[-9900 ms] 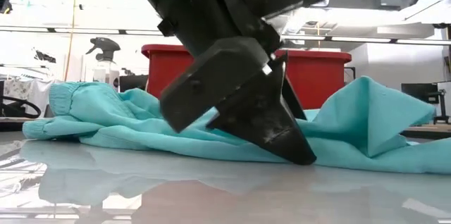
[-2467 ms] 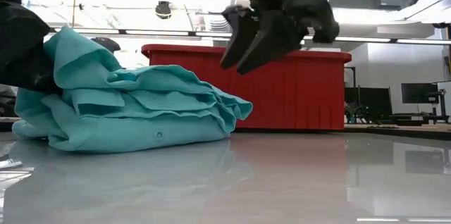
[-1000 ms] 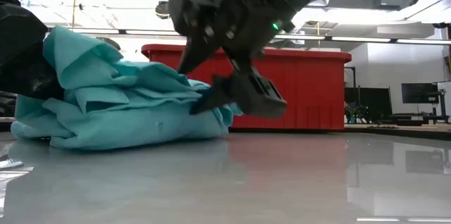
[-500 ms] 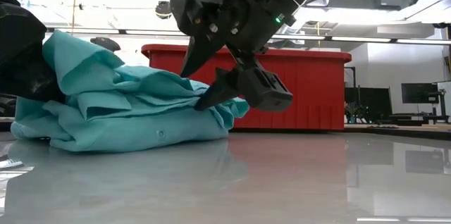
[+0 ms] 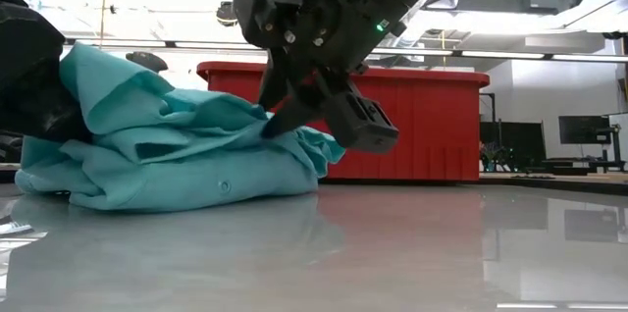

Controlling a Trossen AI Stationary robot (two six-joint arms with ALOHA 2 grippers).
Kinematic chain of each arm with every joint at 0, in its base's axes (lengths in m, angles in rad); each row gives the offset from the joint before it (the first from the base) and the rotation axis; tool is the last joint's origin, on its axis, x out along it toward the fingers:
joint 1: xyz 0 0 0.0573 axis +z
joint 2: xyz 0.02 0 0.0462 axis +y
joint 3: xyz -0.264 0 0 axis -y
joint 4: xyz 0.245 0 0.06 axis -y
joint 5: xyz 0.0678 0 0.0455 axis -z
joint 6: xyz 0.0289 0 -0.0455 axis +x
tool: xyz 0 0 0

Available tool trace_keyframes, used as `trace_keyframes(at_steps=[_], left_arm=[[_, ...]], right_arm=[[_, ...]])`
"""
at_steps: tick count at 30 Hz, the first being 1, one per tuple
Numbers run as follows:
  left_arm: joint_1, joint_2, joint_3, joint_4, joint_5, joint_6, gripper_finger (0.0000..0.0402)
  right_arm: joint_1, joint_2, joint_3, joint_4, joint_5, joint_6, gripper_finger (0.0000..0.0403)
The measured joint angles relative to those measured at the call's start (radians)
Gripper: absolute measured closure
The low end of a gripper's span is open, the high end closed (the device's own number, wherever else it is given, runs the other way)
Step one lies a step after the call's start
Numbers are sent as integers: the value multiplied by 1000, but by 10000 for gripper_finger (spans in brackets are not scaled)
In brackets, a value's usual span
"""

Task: Fold laundry
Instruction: Fold the light blue shorts

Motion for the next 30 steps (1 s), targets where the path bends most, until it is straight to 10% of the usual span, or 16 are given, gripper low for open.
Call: trace_keyframes(at_steps=[4,16,30], left_arm=[[0,0,0,0,-15,-1,260],[0,0,0,7,-15,22,260],[0,0,0,10,-15,27,260]], right_arm=[[-8,0,0,22,1,-79,382],[-93,0,105,143,-35,-248,383],[-281,-1,166,146,-406,-69,368]])
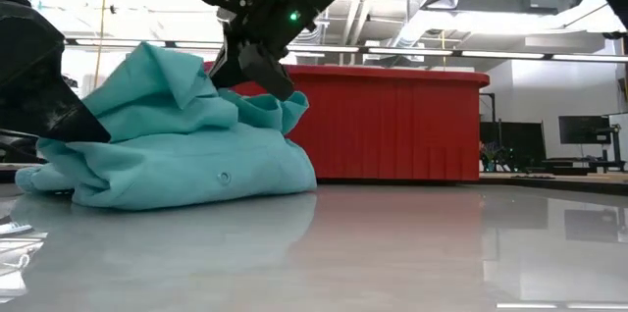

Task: Fold laundry
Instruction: Fold the light blue shorts

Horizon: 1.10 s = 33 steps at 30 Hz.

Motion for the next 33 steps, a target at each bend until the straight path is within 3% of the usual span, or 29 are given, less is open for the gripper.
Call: trace_keyframes(at_steps=[8,18,26,33], left_arm=[[0,0,0,19,-1,0,260],[0,0,0,24,-1,0,260],[0,0,0,41,-9,0,260],[1,0,0,68,-28,20,260]], right_arm=[[-44,0,0,67,-141,17,366],[-51,0,-5,155,-233,19,355],[-92,0,-8,137,-323,97,298],[-141,0,-8,224,-356,175,232]])
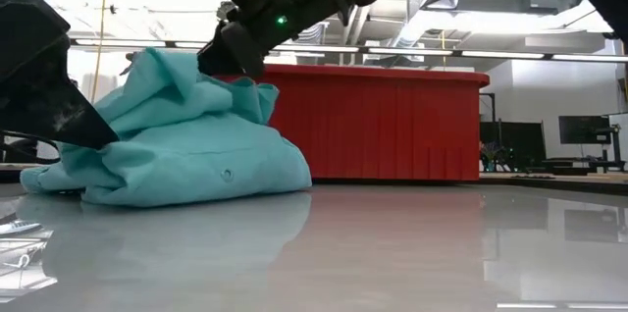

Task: Fold laundry
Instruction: Fold the light blue shorts

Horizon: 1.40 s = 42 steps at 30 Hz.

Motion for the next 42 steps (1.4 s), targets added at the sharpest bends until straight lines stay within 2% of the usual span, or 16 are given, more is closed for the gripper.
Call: trace_keyframes(at_steps=[4,9,15,23,26,30,34,42], left_arm=[[0,0,0,21,2,27,260],[0,0,0,28,1,39,260],[0,0,0,28,2,37,260],[0,0,0,37,2,40,260],[0,0,0,37,1,43,260],[0,0,0,38,-2,33,260],[0,0,20,35,-1,25,260],[-19,1,206,-144,4,73,260]], right_arm=[[-30,0,0,19,-82,62,204],[-60,0,0,26,-87,97,193],[-95,0,0,114,-92,77,193],[-105,0,1,43,-255,227,193],[-91,0,1,-25,-257,226,193],[-64,2,1,-29,-255,227,194],[-37,31,0,-26,-195,222,194],[-8,-1,0,-109,-125,126,194]])
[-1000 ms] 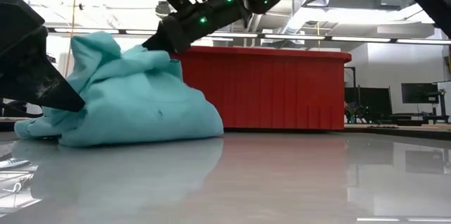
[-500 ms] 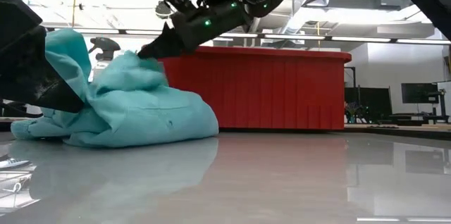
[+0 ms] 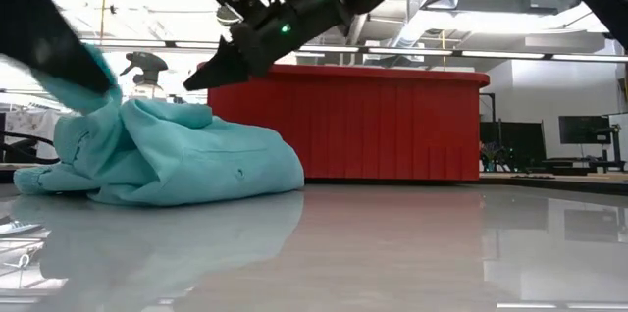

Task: Fold laundry
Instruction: Fold the light blue shorts

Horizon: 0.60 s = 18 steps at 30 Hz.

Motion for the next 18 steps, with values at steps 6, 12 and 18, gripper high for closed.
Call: trace_keyframes(at_steps=[6,12,18], left_arm=[[-7,0,128,-55,-66,101,260],[32,-1,123,-58,-267,247,269],[142,-35,121,-58,-394,321,315]], right_arm=[[0,-52,1,-139,0,-17,194],[3,-184,1,-474,-21,-57,194],[-24,-325,1,-787,-270,31,203]])
